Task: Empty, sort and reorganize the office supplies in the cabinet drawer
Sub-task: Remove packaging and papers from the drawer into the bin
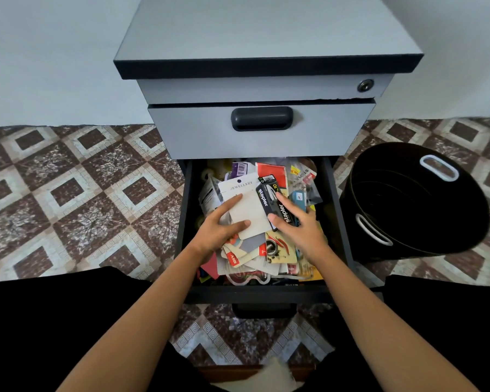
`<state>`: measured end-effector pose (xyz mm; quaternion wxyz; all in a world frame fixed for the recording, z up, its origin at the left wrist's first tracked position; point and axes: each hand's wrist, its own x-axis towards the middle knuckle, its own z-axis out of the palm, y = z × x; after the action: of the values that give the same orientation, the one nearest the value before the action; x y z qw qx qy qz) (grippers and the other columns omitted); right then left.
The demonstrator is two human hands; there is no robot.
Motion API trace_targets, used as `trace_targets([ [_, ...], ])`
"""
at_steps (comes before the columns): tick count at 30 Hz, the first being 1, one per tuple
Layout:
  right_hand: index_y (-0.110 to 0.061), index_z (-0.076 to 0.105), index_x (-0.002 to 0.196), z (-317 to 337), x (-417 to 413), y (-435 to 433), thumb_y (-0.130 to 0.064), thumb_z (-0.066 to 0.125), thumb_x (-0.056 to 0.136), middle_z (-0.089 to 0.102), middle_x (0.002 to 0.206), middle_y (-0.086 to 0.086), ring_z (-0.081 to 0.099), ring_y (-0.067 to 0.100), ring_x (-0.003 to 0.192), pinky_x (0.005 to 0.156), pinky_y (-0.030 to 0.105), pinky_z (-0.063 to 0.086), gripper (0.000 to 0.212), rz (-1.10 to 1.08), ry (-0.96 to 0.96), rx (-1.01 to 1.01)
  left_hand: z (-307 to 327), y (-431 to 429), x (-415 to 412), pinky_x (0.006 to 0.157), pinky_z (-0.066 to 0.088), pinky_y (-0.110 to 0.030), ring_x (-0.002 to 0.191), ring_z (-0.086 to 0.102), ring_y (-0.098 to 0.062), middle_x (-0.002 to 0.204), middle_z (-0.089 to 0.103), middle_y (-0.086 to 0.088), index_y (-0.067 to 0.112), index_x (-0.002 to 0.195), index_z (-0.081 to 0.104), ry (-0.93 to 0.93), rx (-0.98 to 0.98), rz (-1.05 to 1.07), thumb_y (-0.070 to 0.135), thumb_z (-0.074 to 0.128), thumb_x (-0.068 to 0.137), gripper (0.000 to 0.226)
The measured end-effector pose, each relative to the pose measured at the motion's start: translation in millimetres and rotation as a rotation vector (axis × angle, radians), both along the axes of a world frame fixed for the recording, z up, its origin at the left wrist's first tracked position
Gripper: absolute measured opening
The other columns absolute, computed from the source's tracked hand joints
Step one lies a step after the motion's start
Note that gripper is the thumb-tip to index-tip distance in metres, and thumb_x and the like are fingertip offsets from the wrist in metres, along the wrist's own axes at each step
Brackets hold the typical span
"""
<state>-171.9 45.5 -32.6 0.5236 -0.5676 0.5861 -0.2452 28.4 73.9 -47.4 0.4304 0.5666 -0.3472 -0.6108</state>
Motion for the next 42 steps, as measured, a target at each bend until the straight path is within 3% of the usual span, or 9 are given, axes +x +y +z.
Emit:
trace_targets([
  [5, -0.072, 0.04, 0.118, -21, -2, -5, -0.084, 0.064, 0.049, 0.024, 0.149, 0.001, 0.024, 0.026, 0.139, 0.11, 0.049, 0.035, 0.073, 0.019, -0.03, 0.019, -4, -2, -1, 0.089, 0.054, -0.038, 0.113, 0.059, -0.024, 0.137, 0.047, 0.0, 0.053, 0.111, 0.057, -0.018, 0.042, -0.041, 0.016, 0.078, 0.074, 0.056],
  [11, -0.069, 0.043, 0.119, -29, -8, -7, -0.085, 0.066, 0.042, 0.026, 0.15, -0.003, 0.031, 0.019, 0.137, 0.111, 0.045, 0.035, 0.082, 0.031, -0.06, 0.042, -9, -2, -7, 0.086, 0.056, -0.036, 0.113, 0.057, -0.024, 0.138, 0.041, -0.001, 0.055, 0.114, 0.055, -0.054, 0.064, -0.056, 0.018, 0.079, 0.074, 0.06],
  [18, -0.066, 0.047, 0.119, -19, -4, -3, -0.082, 0.07, 0.044, 0.032, 0.145, 0.0, 0.032, 0.021, 0.136, 0.109, 0.046, 0.037, 0.08, -0.013, -0.119, 0.024, 2, -1, -7, 0.08, 0.055, -0.033, 0.111, 0.06, -0.026, 0.136, 0.048, -0.004, 0.051, 0.11, 0.06, 0.005, 0.037, -0.015, 0.008, 0.077, 0.075, 0.058],
  [21, -0.065, 0.048, 0.119, -5, -3, -5, -0.076, 0.071, 0.048, 0.03, 0.146, 0.0, 0.028, 0.019, 0.138, 0.109, 0.045, 0.037, 0.075, 0.0, -0.137, 0.014, 14, -2, -5, 0.087, 0.054, -0.042, 0.111, 0.06, -0.029, 0.132, 0.053, -0.003, 0.049, 0.11, 0.059, 0.034, 0.02, -0.014, 0.005, 0.075, 0.076, 0.057],
  [25, -0.059, 0.047, 0.125, 12, -4, -6, -0.059, 0.072, 0.068, 0.03, 0.141, -0.005, 0.024, 0.006, 0.131, 0.11, 0.027, 0.026, 0.063, 0.02, -0.168, 0.015, 29, -3, -3, 0.093, 0.05, -0.05, 0.103, 0.063, -0.027, 0.128, 0.057, -0.004, 0.046, 0.113, 0.057, 0.023, 0.009, -0.023, 0.004, 0.074, 0.077, 0.058],
  [29, -0.067, 0.043, 0.121, 16, -1, -3, -0.082, 0.068, 0.045, 0.028, 0.149, -0.005, 0.021, 0.016, 0.141, 0.113, 0.042, 0.03, 0.081, 0.024, -0.129, -0.001, 36, 1, -1, 0.093, 0.049, -0.052, 0.101, 0.063, -0.029, 0.127, 0.058, -0.006, 0.046, 0.112, 0.058, 0.032, 0.011, -0.017, 0.004, 0.074, 0.076, 0.058],
  [33, -0.062, 0.046, 0.124, 23, 0, 1, -0.072, 0.07, 0.054, 0.038, 0.144, -0.007, 0.027, 0.013, 0.139, 0.112, 0.04, 0.033, 0.075, 0.032, -0.193, -0.017, 45, 5, 1, 0.087, 0.054, -0.041, 0.107, 0.063, -0.028, 0.128, 0.056, -0.006, 0.043, 0.113, 0.057, 0.073, 0.004, -0.017, 0.001, 0.072, 0.076, 0.058],
  [37, -0.068, 0.042, 0.121, 29, 3, 8, -0.08, 0.069, 0.049, 0.033, 0.146, -0.001, 0.029, 0.021, 0.139, 0.109, 0.049, 0.036, 0.078, 0.037, -0.136, -0.011, 54, 13, 1, 0.074, 0.057, -0.029, 0.1, 0.064, -0.024, 0.126, 0.057, -0.004, 0.039, 0.115, 0.056, 0.076, -0.002, -0.007, -0.002, 0.07, 0.078, 0.058],
  [42, -0.069, 0.044, 0.116, 50, 1, 22, -0.05, 0.071, 0.074, 0.028, 0.147, 0.0, 0.018, 0.016, 0.142, 0.114, 0.046, 0.027, 0.054, 0.012, -0.123, -0.045, 65, 23, 1, 0.066, 0.057, -0.027, 0.09, 0.066, -0.022, 0.123, 0.059, -0.008, 0.041, 0.114, 0.055, 0.09, 0.01, -0.014, -0.002, 0.069, 0.078, 0.058],
])
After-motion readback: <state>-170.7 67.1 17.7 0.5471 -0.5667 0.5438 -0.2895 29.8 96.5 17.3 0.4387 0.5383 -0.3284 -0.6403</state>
